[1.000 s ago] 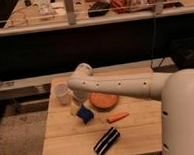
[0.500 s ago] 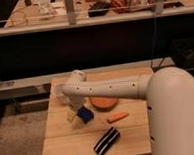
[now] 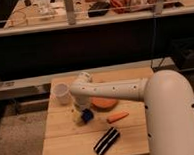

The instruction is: Place the white sponge in the ceramic bowl

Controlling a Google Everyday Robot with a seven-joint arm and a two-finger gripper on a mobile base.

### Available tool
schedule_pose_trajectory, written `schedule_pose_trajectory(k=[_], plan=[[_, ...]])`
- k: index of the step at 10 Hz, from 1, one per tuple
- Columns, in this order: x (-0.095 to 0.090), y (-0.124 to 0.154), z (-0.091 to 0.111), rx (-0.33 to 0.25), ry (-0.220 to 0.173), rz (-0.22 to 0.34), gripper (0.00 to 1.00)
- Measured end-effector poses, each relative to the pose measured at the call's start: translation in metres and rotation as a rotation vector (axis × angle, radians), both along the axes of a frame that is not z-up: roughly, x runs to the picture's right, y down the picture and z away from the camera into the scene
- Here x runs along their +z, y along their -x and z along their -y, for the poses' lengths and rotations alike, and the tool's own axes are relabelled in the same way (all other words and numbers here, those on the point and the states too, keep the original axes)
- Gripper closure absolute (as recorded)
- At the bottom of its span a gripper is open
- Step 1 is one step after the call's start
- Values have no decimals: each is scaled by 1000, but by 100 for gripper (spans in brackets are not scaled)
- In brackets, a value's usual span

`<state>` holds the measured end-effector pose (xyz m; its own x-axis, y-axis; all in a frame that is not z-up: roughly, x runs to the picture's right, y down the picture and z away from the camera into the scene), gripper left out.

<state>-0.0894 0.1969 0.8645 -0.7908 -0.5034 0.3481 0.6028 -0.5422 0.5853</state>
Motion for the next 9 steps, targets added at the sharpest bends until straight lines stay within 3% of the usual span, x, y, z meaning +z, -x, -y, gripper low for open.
schedule_pose_trajectory(k=[1,7,9], plan=[[4,-2,-6,-2,14,-3,25],[4,0,-3,-1,11,6,85],[2,0,-2,-1,12,8,99]])
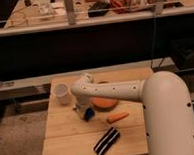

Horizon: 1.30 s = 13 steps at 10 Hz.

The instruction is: Place the white sponge in the ceramic bowl

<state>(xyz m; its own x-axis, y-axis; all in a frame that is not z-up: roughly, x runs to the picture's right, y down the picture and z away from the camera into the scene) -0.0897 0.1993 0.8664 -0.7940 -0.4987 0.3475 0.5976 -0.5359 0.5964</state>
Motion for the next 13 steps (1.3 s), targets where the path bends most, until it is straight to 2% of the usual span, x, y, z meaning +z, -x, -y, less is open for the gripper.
schedule_pose_trajectory(k=[3,4,7,8,10,11,13], plan=[[-1,0,-1,-4,2,0,100],[-5,3,3,-5,-8,18,100],[-23,8,30,18,-72,83,100],[-48,10,59,32,-125,121,100],[-77,6,97,56,-190,143,100],[-91,-2,123,74,-234,139,100],[-103,-30,169,104,-298,107,100]])
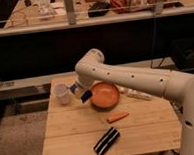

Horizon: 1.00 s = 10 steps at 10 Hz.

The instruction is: Place the white sponge in the ceramic bowl

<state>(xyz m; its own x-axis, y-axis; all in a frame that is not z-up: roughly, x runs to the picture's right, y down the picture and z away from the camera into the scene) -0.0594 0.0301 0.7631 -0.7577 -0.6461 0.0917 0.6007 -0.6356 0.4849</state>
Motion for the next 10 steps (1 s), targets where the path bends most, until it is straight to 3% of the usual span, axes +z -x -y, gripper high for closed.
schedule_pose_trajectory(k=[1,4,7,10], plan=[[-2,-25,20,29,-18,-24,100],[5,-70,35,103,-3,-69,98],[37,-97,15,147,58,-106,70],[94,-110,-30,179,134,-140,40]])
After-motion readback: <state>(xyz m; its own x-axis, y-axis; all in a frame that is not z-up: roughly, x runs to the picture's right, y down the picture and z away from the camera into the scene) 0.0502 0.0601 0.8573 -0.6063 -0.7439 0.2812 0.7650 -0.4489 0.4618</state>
